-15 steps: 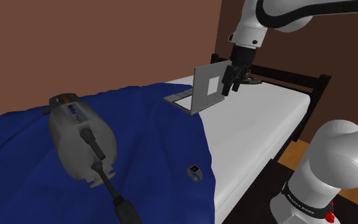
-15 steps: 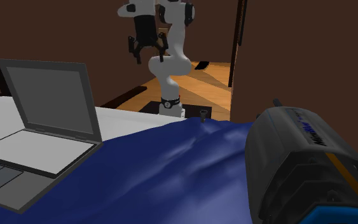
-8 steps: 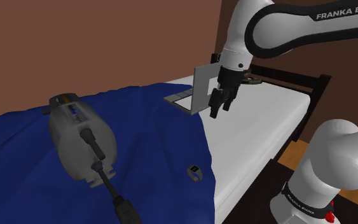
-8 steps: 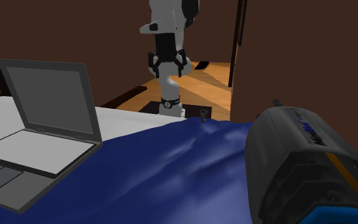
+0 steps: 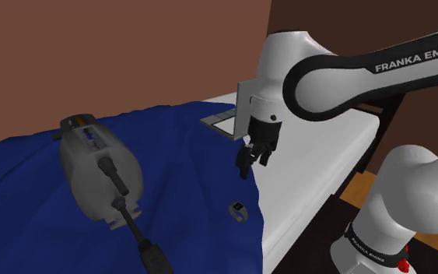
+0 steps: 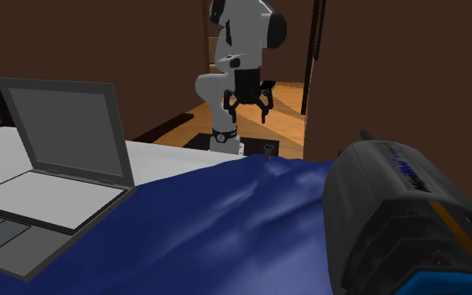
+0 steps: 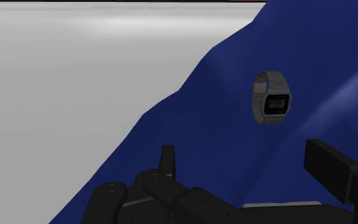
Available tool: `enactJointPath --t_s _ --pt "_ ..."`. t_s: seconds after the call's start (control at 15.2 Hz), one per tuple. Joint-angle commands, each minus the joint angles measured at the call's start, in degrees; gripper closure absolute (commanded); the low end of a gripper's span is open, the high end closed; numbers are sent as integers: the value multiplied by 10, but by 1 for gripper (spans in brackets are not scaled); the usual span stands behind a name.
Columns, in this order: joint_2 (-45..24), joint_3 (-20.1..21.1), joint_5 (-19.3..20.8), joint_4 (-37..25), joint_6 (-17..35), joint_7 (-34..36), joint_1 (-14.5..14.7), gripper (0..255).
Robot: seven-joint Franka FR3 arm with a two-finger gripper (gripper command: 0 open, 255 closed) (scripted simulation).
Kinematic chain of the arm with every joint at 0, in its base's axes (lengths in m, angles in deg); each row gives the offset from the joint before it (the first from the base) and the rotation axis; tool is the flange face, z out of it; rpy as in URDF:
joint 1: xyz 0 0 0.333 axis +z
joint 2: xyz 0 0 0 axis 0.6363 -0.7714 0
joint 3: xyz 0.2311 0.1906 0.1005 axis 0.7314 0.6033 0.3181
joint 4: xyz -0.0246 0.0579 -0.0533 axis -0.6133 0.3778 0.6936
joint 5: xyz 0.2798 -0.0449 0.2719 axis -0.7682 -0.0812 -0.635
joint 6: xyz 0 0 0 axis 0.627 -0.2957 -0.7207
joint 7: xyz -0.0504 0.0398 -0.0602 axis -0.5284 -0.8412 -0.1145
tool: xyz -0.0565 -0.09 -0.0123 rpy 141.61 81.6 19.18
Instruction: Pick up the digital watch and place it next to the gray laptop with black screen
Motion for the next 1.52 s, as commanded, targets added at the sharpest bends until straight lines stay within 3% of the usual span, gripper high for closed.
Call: enactJointPath --t_s 0.0,0.33,0.86,1.32,1.39,1.45 --pt "-28 30 -13 5 33 28 6 0" --pt "-103 104 -32 0 106 100 13 0" --pt "-155 126 -35 27 183 104 8 0" --pt "-155 126 -35 27 183 104 8 0" --pt "-155 126 -35 27 183 104 8 255" --pt "-155 126 -35 27 183 104 8 255"
